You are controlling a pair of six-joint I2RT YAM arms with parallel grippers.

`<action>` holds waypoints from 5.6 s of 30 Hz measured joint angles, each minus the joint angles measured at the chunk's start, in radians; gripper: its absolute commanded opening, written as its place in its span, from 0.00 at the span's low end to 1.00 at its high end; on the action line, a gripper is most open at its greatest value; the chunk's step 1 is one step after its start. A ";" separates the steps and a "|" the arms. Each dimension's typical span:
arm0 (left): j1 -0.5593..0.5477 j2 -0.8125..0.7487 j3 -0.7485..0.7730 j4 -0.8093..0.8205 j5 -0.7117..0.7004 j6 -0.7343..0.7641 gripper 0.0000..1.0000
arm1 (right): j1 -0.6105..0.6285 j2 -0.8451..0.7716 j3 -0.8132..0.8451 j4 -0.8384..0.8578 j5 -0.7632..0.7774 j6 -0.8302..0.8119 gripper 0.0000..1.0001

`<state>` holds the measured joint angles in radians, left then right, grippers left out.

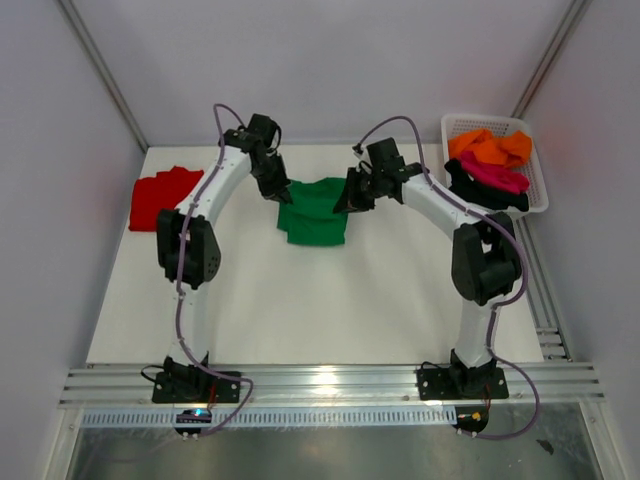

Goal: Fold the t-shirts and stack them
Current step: Fold the long partially folded tshirt into a neat square

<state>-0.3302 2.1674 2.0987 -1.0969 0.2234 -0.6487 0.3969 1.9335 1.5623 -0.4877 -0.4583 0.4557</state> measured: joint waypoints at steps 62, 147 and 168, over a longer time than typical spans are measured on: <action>0.165 0.330 0.194 0.790 0.369 -0.660 0.09 | -0.088 0.270 0.284 0.273 0.063 0.231 0.12; 0.174 -1.105 -1.077 0.411 0.229 -0.128 0.72 | -0.006 0.565 0.505 0.345 0.204 0.225 0.44; 0.173 -1.154 -1.006 0.343 0.211 -0.135 0.73 | 0.148 0.278 0.058 0.232 0.175 0.221 0.43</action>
<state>-0.1570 1.0134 1.0924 -0.7544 0.4343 -0.7837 0.5446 2.2116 1.6199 -0.2562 -0.2832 0.6765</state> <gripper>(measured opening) 0.723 0.437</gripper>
